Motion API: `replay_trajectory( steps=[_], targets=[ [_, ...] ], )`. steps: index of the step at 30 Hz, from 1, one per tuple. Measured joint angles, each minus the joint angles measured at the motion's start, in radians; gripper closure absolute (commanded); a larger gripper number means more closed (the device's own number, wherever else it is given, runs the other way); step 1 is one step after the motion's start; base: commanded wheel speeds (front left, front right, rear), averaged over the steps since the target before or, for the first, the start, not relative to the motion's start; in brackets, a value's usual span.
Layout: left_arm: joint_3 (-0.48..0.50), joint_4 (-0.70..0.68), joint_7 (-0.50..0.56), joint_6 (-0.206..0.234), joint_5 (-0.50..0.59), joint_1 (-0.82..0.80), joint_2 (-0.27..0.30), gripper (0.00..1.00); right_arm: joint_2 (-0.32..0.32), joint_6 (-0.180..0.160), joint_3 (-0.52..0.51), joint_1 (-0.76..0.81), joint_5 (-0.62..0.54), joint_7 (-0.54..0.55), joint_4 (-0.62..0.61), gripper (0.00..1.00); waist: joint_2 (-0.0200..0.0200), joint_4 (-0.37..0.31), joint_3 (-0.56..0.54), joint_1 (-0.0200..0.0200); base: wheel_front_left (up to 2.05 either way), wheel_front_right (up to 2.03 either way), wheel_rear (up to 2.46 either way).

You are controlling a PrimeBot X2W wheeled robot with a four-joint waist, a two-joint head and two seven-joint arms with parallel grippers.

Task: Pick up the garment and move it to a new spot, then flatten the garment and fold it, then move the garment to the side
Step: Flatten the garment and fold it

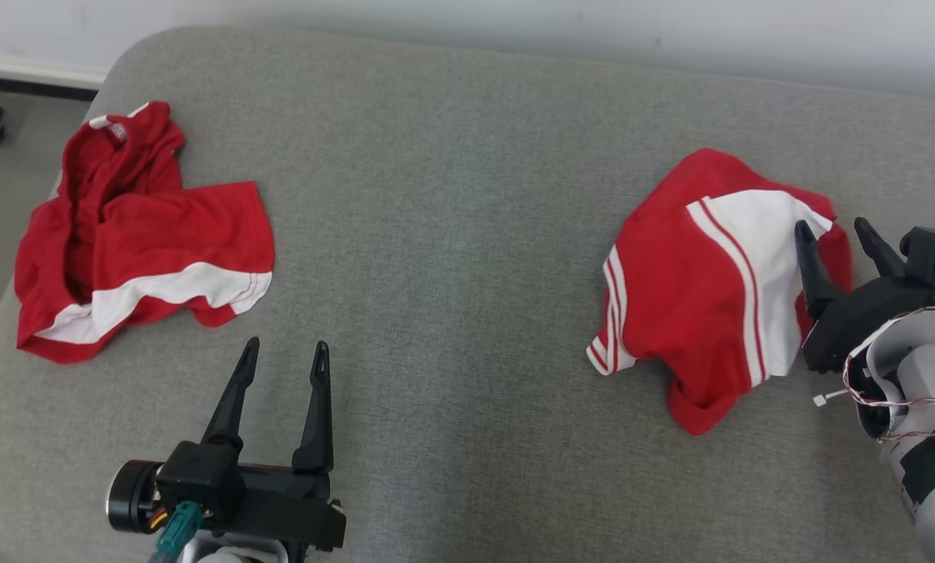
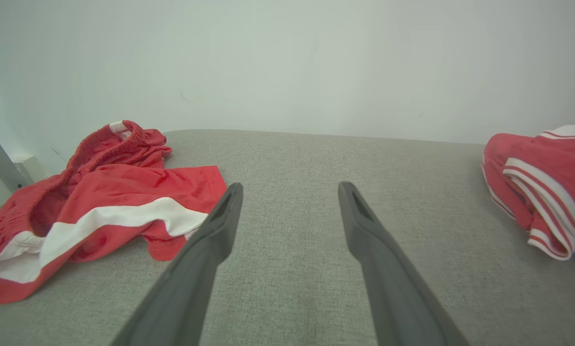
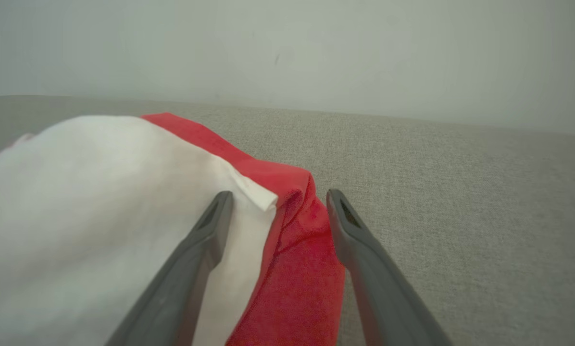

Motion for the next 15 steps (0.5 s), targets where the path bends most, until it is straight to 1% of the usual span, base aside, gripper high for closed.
replay_trajectory(
  steps=[3, 4, 5, 6, 10, 15],
  targets=[
    [0.000, 0.002, 0.000, -0.002, 0.001, -0.012, -0.004, 0.00, -0.004, 0.000, 0.040, -0.026, 0.041, 0.014, 0.034, 0.00, 0.0000, 0.020, 0.021, -0.0001, 0.00, 0.00, 0.00],
    [0.001, 0.003, 0.000, -0.003, 0.001, -0.015, -0.005, 0.00, -0.003, 0.000, 0.053, -0.030, 0.060, 0.015, 0.042, 0.06, 0.0000, 0.027, 0.026, -0.0001, 0.00, 0.00, 0.00],
    [0.003, 0.004, 0.000, -0.006, 0.002, -0.016, -0.006, 0.00, -0.003, 0.000, 0.065, -0.032, 0.076, 0.013, 0.046, 0.65, 0.0000, 0.032, 0.032, 0.0000, 0.00, 0.00, 0.00],
    [0.005, 0.005, 0.000, -0.007, 0.002, -0.018, -0.007, 0.00, -0.003, 0.000, 0.077, -0.034, 0.092, 0.009, 0.048, 1.00, 0.0000, 0.037, 0.037, -0.0001, 0.00, 0.00, 0.00],
    [0.018, 0.008, 0.000, -0.006, 0.006, -0.019, -0.010, 0.00, -0.005, 0.000, 0.123, -0.040, 0.128, -0.032, 0.056, 1.00, 0.0001, 0.046, 0.044, 0.0000, 0.00, 0.00, 0.00],
    [0.040, 0.011, 0.000, -0.005, 0.005, -0.002, -0.013, 0.00, -0.018, 0.000, 0.162, -0.028, 0.163, -0.073, 0.026, 1.00, 0.0000, 0.033, 0.024, -0.0002, 0.00, 0.00, 0.00]
  ],
)
